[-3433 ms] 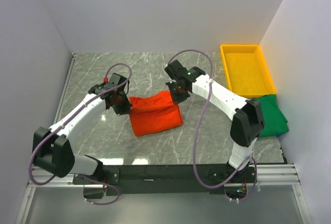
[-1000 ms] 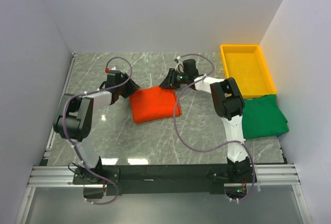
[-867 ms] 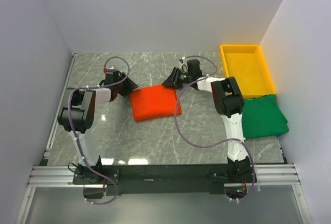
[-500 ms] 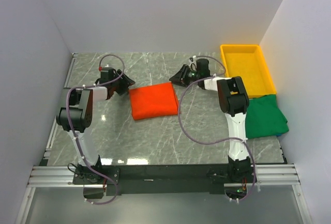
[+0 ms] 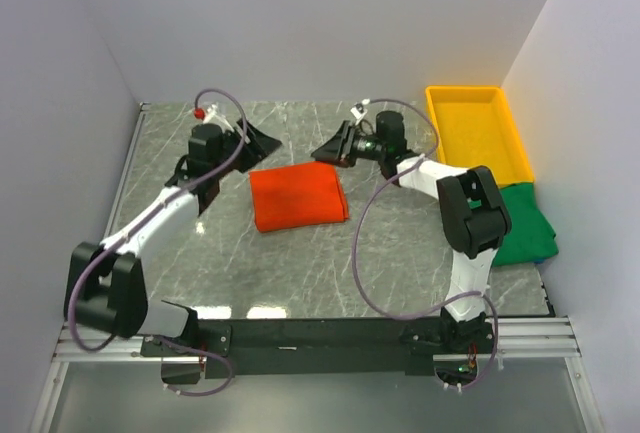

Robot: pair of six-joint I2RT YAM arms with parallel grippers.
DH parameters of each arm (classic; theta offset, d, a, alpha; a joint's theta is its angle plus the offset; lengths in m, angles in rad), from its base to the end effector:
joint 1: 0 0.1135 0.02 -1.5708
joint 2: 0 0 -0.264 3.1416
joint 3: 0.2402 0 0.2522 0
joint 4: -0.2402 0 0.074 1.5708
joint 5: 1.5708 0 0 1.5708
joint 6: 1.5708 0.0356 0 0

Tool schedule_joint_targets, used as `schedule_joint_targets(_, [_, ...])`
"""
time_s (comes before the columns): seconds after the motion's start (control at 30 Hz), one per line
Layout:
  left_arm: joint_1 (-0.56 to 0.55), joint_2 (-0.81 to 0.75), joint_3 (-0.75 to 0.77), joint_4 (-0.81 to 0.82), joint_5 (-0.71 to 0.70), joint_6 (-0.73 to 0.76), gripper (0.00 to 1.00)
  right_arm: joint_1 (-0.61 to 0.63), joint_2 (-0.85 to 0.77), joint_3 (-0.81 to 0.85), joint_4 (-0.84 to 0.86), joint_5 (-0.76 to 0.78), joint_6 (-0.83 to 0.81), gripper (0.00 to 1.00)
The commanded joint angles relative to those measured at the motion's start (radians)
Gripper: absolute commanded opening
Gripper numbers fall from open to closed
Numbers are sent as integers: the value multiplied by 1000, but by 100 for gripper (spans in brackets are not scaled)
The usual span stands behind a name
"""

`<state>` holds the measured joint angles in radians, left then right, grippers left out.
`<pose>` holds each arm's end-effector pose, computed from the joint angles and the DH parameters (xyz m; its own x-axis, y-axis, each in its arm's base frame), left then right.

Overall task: Fold and stack the t-shirts
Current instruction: Smooth out wrinkles on the folded tshirt

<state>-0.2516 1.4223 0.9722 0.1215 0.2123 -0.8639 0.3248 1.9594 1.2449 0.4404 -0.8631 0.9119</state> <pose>0.3183 -0.0896 0.2869 -0.5349 -0.6300 -0.5630 0.0459 0.6438 -0.7639 0.4064 0.1654 0.2163 -0.8692 0.2497 -0.4268 -0.3486 0.3026 0.8871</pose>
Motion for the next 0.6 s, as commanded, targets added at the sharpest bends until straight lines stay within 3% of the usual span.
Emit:
schedule_joint_targets(0.0, [-52, -62, -110, 6, -1, -36, 66, 83, -47, -88, 109, -40, 70, 39])
schedule_joint_targets(0.23, [-86, -69, -402, 154, 2, -112, 32, 186, 38, -160, 208, -40, 111, 34])
schedule_joint_targets(0.4, [-81, -10, -532, 253, -19, -175, 18, 186, 189, -212, 264, -57, 105, 22])
schedule_joint_targets(0.57, [-37, 26, -581, 224, -30, -178, 13, 131, 269, -282, 340, -51, 122, 16])
